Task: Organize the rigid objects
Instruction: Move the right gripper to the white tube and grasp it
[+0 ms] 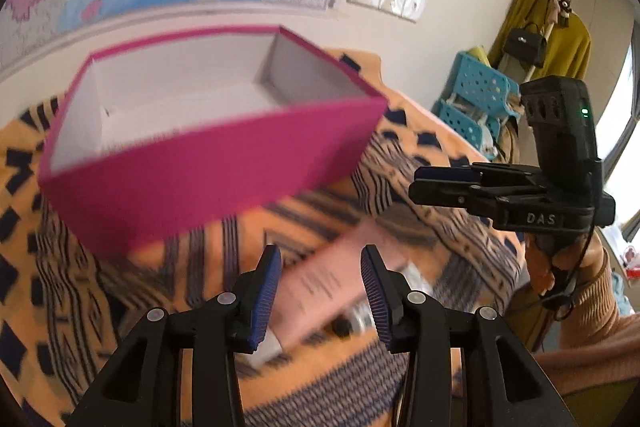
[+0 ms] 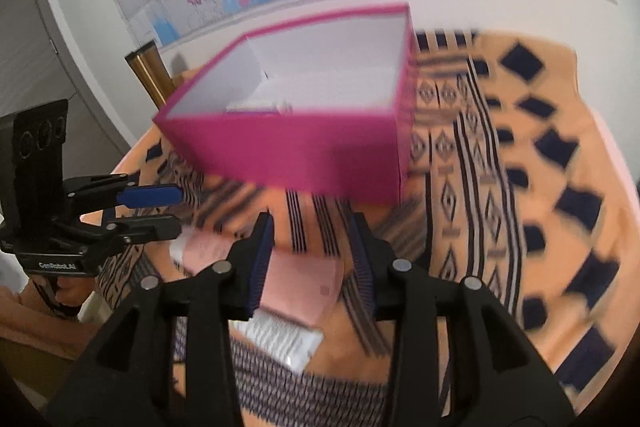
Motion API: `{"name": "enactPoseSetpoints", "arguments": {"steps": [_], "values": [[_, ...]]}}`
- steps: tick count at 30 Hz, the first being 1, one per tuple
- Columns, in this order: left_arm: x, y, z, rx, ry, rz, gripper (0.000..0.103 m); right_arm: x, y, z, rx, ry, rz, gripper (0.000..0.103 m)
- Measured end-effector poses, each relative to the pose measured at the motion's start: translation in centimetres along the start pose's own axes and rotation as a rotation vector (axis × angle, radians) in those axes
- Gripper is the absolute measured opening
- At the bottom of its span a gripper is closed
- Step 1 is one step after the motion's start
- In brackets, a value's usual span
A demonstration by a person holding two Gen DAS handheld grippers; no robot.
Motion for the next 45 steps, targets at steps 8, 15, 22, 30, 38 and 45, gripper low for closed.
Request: {"name": "enactPoseSetpoints", "arguments": {"steps": [8, 15, 22, 30, 38, 45], "values": [[-3.7, -1.0, 1.3, -0.044, -0.005, -0.07, 0.042, -5.4, -1.6, 0.7, 0.044, -0.087, -0.102, 0.041], [-4.6, -2.4, 2.3, -0.063, -0.012, -0.117, 0.042, -7.3, -1.8, -0.1, 0.063, -0.099, -0.124, 0.042], [-4.7, -3.4, 2.2, -0.07, 0.023, -0.134, 0.042, -8.5, -2.5, -0.7, 0.061, -0.107, -0.138, 0.042], [-4.4, -3.9, 3.1, -0.075, 0.009, -0.14, 0.039, -8.5, -2.8, -1.1, 0.079, -0.113, -0.12, 0.043], [-4.4, -4.0, 3.2, -0.061, 0.01, -0.14, 0.039, -8.2, -3.0, -1.2, 0.099, -0.125, -0.096, 0.048], [-4.1, -3.8, 3.7, -0.051, -0.003, -0.127, 0.04, -8.2, -2.7, -1.1, 0.122, -0.151, -0.075, 0.049]]}}
Point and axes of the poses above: each gripper's, at about its wrist camera, not at the fingertips, and y roughly against the way its jaws point, z to its right, x to its top, the point moved 8 cm from there along -y, roughly the way its jaws point, and after that the axes turned 11 degrees about -z, right-handed, at the moved point
